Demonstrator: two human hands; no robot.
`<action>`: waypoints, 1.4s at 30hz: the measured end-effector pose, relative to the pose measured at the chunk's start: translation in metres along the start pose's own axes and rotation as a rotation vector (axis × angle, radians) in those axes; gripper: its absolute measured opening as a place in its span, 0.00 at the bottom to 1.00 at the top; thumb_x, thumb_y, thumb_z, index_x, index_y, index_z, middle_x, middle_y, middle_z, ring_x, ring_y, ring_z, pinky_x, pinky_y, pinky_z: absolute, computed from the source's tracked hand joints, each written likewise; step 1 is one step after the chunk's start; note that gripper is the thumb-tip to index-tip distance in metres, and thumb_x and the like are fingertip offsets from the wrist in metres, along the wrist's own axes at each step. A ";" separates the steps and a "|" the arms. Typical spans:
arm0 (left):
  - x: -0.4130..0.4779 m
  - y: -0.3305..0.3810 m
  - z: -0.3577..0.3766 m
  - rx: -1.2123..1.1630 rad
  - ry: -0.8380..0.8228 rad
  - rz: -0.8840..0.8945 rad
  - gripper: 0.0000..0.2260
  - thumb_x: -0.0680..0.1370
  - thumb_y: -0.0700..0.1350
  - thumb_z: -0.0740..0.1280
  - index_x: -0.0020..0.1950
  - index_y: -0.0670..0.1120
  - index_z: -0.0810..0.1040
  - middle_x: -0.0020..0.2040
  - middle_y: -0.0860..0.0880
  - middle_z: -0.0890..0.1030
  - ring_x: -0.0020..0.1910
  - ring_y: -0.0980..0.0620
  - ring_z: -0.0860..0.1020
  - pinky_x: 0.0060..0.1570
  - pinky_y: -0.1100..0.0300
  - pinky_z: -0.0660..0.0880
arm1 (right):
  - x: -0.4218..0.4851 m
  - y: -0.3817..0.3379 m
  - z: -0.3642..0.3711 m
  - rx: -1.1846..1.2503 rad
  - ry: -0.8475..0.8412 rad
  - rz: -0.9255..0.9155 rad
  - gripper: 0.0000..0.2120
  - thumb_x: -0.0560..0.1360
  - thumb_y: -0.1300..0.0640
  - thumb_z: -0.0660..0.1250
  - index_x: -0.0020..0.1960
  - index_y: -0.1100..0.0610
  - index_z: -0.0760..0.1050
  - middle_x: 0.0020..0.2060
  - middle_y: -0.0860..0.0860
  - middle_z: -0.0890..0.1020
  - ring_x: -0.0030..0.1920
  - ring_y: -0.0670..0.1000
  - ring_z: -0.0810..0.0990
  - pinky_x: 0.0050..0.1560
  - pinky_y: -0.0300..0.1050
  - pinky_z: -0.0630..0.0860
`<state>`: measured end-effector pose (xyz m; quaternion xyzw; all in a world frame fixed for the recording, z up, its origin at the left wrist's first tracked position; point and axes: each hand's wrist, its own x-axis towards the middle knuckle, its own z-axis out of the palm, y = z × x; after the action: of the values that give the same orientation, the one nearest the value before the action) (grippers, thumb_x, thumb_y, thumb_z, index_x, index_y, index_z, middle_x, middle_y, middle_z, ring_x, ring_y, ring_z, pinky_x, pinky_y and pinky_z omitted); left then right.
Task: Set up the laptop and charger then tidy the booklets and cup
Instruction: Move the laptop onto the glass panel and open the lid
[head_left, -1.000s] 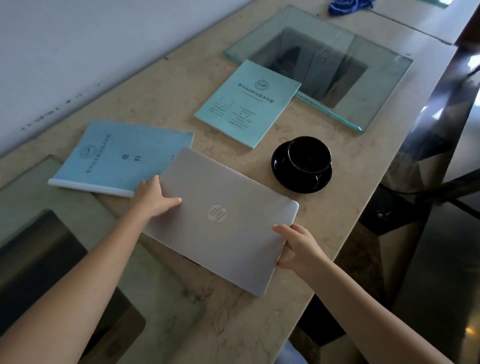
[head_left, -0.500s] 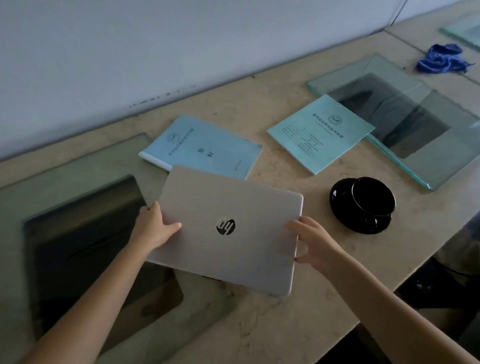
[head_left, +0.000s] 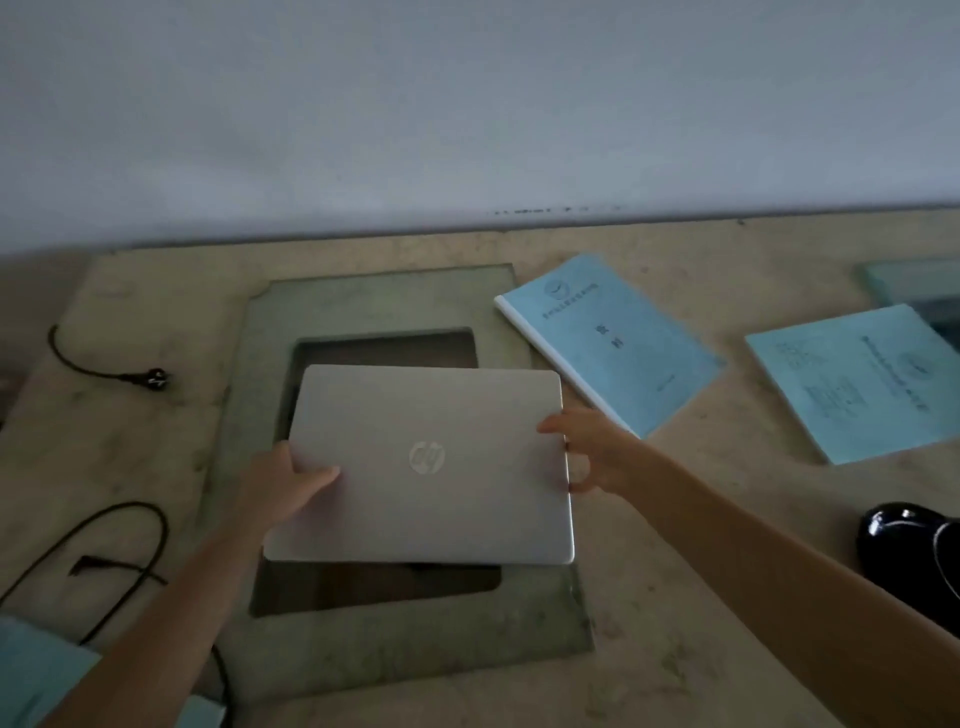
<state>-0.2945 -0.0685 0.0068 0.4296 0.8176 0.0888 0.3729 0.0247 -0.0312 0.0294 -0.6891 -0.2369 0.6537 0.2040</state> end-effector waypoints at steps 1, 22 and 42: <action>0.000 -0.007 -0.005 -0.034 0.000 -0.012 0.25 0.72 0.50 0.72 0.64 0.40 0.70 0.60 0.41 0.76 0.58 0.41 0.75 0.61 0.43 0.72 | 0.002 -0.002 0.009 -0.018 -0.008 0.019 0.09 0.73 0.59 0.67 0.53 0.53 0.75 0.44 0.48 0.75 0.42 0.47 0.72 0.44 0.54 0.72; 0.001 -0.067 -0.009 -0.353 0.024 -0.054 0.17 0.76 0.44 0.68 0.63 0.40 0.76 0.58 0.41 0.79 0.52 0.45 0.77 0.48 0.56 0.70 | 0.027 0.010 0.060 -0.144 -0.009 0.103 0.31 0.73 0.59 0.69 0.72 0.58 0.61 0.71 0.56 0.65 0.71 0.59 0.64 0.64 0.69 0.65; -0.008 -0.098 0.015 -0.123 0.025 0.098 0.46 0.66 0.49 0.77 0.75 0.38 0.53 0.74 0.39 0.61 0.72 0.42 0.63 0.70 0.47 0.63 | 0.016 0.046 0.092 -0.499 0.136 -0.226 0.44 0.70 0.46 0.73 0.76 0.54 0.52 0.73 0.56 0.58 0.71 0.60 0.61 0.69 0.60 0.64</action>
<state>-0.3437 -0.1379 -0.0455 0.4441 0.7932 0.1626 0.3836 -0.0639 -0.0608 -0.0165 -0.7295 -0.4518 0.5005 0.1152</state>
